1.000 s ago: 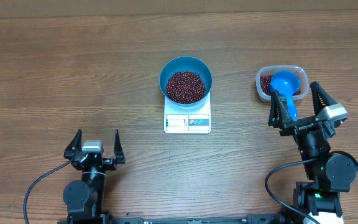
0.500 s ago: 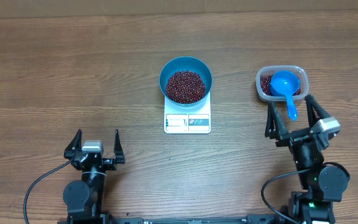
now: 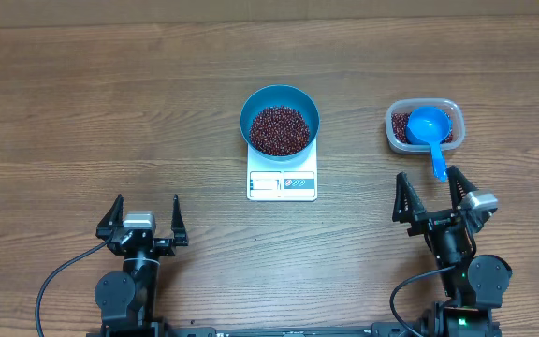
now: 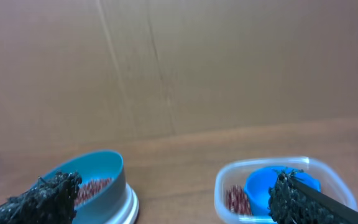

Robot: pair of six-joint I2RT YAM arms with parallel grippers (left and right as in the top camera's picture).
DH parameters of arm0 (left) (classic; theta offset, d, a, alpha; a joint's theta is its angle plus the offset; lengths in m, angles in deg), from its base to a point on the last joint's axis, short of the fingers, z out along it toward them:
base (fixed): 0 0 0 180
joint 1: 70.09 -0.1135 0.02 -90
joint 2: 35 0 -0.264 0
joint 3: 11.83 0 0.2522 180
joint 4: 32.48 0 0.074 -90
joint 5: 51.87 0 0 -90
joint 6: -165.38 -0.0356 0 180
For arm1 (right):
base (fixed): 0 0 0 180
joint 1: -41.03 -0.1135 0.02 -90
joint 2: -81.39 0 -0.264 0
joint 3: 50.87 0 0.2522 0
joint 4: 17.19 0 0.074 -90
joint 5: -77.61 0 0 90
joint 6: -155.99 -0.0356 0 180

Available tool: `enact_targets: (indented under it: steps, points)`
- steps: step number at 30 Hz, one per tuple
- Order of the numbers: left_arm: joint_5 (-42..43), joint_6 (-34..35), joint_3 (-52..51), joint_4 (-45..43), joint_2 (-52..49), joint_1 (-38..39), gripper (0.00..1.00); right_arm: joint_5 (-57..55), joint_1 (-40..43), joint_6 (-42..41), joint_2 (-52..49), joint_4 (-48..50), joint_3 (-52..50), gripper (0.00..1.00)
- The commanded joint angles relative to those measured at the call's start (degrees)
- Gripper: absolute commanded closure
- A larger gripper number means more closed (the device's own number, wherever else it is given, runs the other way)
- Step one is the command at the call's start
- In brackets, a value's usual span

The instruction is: Scoop item into bowl and weigh 150g on scale

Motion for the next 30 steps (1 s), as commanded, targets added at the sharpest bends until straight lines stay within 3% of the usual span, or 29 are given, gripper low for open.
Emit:
enact_targets:
  steps: [1,13,30]
  points:
    - [-0.6,0.9,-0.2,0.2,0.6,-0.3,0.00,-0.9,-0.2,-0.5,1.8,-3.0,-0.6,0.00]
    - [-0.6,0.9,-0.2,0.2,0.6,-0.3,0.00,-1.2,-0.5,-0.4,15.8,-23.9,-0.6,0.00]
    - [-0.6,0.9,-0.2,0.2,0.6,-0.3,0.01,-1.4,-0.5,0.0,19.1,-23.7,-0.6,0.00]
